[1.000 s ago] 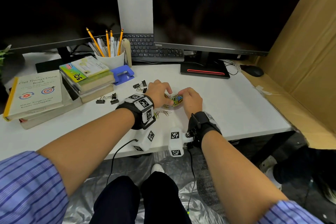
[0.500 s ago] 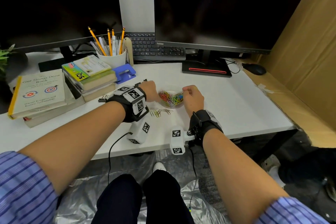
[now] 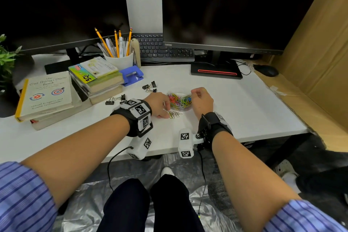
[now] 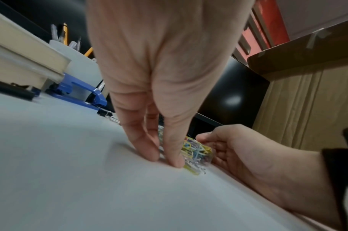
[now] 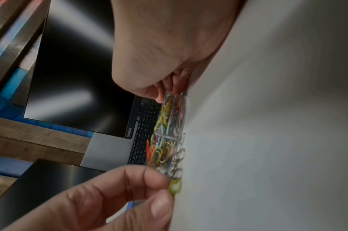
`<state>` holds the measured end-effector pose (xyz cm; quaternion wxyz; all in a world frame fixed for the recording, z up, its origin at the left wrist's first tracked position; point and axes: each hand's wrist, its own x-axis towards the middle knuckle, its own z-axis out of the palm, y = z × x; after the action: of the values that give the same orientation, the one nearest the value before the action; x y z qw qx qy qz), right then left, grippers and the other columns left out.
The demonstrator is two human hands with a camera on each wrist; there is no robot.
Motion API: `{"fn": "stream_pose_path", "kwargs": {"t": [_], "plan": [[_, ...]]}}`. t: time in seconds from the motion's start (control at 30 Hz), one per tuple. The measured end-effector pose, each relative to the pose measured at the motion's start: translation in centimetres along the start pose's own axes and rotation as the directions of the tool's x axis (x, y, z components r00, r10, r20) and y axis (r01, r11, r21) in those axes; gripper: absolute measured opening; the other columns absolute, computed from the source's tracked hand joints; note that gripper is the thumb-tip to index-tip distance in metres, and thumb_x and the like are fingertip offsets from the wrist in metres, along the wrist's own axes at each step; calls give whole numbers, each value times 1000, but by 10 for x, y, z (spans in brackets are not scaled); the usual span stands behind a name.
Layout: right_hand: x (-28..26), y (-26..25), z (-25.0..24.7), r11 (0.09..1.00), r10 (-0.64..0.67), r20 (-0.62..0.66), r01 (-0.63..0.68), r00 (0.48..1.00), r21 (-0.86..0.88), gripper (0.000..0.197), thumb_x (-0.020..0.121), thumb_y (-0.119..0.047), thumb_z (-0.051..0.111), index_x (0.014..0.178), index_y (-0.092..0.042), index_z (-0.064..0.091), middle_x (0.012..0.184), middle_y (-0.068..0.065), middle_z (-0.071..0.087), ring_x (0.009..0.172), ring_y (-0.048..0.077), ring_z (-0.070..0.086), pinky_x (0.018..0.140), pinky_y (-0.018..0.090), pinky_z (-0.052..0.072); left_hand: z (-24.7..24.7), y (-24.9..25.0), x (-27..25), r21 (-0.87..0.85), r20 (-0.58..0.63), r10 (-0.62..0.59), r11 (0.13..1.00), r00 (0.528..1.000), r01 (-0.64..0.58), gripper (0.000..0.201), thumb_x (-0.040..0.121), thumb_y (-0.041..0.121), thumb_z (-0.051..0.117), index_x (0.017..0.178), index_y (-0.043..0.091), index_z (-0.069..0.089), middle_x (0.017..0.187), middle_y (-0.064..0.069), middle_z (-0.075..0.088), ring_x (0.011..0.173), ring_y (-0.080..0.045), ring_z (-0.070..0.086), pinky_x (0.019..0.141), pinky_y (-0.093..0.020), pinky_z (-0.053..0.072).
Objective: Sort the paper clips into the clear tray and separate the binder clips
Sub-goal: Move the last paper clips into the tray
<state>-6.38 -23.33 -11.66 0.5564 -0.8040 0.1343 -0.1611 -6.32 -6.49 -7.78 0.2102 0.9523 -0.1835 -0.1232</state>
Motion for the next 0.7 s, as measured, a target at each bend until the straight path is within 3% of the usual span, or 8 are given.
{"fn": "stream_pose_path", "kwargs": {"t": [0.1,0.2,0.3,0.4,0.47,0.53,0.6,0.7], "plan": [[-1,0,-1,1000,-3,4,3,1000,-10,25,92,-13,47,111,-6,62,115,10,65,109,24,59,84,21,39,2,0,0,-36,26,23,999,999,-22,26,76,6,74,64,22,57,72,-9,63,55,-9,54,49,-4,40],[-1,-1,-1,1000,-1,9,1,1000,-8,25,93,-13,47,111,-6,61,115,10,65,109,24,59,84,21,40,-1,7,-5,0,40,23,1000,999,-23,3,81,6,70,81,7,67,57,5,54,50,-2,47,58,-14,41],[-2,-2,-1,1000,2,4,-2,1000,-14,25,93,-13,46,112,-6,61,116,10,65,108,23,59,82,20,39,-1,10,-7,65,56,54,996,997,-58,14,85,8,65,96,0,68,67,8,55,59,-7,48,56,-9,35],[-2,-3,-2,1000,6,8,-6,1000,-21,25,94,-14,46,113,-6,61,116,10,65,109,23,59,82,20,38,0,9,-8,84,74,74,993,995,-80,14,87,9,63,99,1,65,80,2,57,67,-10,50,56,-9,35],[-2,-3,-3,1000,12,7,-12,1000,-18,25,94,-15,46,112,-7,61,116,10,65,108,23,59,80,20,38,0,6,-6,43,75,64,997,995,-67,5,88,8,62,93,8,62,71,5,56,56,-4,48,54,-10,38],[-2,-3,-2,1000,12,8,-11,1000,-13,25,94,-15,47,112,-7,61,116,10,65,108,23,59,81,20,38,-3,2,-6,-28,83,39,999,996,-37,10,87,8,63,83,15,56,68,4,58,54,-8,50,55,-15,43],[-1,-2,-1,1000,12,11,-12,1000,-11,25,94,-15,47,112,-7,61,116,10,64,109,24,59,82,20,38,-7,0,-6,-18,64,11,1000,998,-10,11,84,13,68,87,15,57,76,2,57,69,-14,53,64,-20,45],[-1,-2,-1,1000,19,10,-18,1000,-10,25,94,-15,47,112,-8,61,116,10,64,109,24,59,84,21,39,-10,-1,-6,145,55,-37,989,998,29,32,82,25,71,107,6,63,97,-4,57,92,-19,53,81,-25,42]]}}
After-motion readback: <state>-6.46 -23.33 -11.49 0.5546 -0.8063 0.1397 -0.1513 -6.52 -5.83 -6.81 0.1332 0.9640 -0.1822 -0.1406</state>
